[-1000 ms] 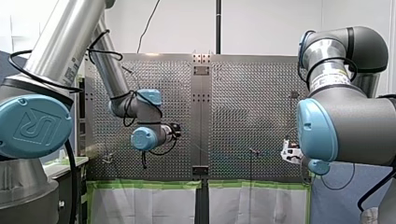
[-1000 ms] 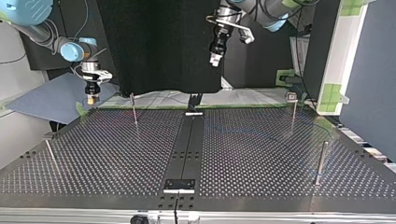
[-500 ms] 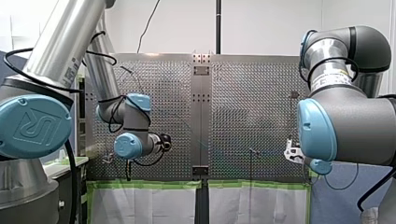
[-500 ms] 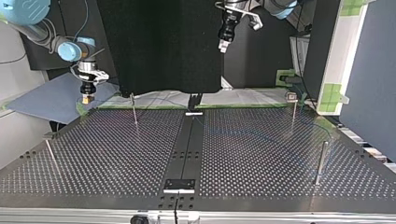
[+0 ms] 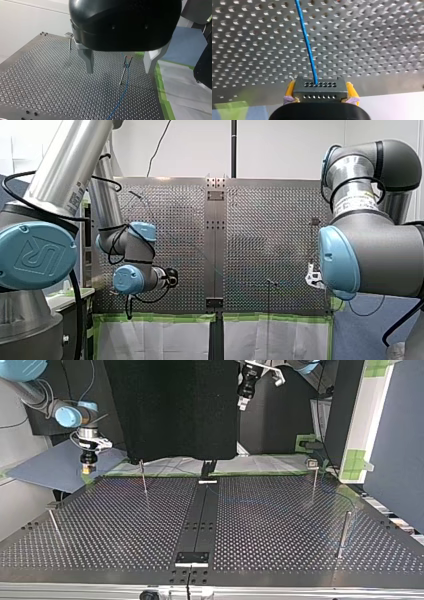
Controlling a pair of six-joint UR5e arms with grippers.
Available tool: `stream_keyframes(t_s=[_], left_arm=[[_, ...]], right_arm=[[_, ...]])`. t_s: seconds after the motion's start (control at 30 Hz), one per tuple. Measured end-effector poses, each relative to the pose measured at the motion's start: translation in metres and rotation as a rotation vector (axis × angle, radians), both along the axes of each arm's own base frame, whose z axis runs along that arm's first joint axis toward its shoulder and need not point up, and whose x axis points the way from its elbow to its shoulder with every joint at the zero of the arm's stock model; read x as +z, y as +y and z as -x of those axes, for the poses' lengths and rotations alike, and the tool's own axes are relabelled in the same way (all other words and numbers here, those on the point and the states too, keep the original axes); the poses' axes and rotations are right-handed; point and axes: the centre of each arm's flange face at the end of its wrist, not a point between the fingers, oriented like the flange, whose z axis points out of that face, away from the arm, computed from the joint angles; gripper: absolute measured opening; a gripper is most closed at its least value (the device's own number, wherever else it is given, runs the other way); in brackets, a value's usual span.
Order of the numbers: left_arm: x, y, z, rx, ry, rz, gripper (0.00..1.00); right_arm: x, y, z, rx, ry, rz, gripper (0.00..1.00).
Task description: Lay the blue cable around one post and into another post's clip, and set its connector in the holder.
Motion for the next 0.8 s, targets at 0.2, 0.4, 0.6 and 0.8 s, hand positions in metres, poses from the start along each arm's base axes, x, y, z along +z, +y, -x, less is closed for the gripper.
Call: stream_keyframes(t_s=[0.2,0.4,0.6,0.8], left_arm=[[0.002,-0.002,-0.002,0.001,-0.015,0.029,1.00],[0.003,-0.002,-0.003,0.000,-0.021,0.041,1.00],[0.003,-0.003,-0.003,-0.003,-0.022,0.043,1.00],[0.003,-0.003,-0.002,-0.007,-0.022,0.043,1.00]], right_arm=[[0.036,-0.005,-0.002,0.000,-0.001,0.030,0.21],[0.065,-0.005,-0.006,0.001,0.000,0.039,0.21],[0.091,-0.003,-0.014,0.011,0.004,0.040,0.21],[0.115,0.004,-0.027,0.029,0.033,0.040,0.21]])
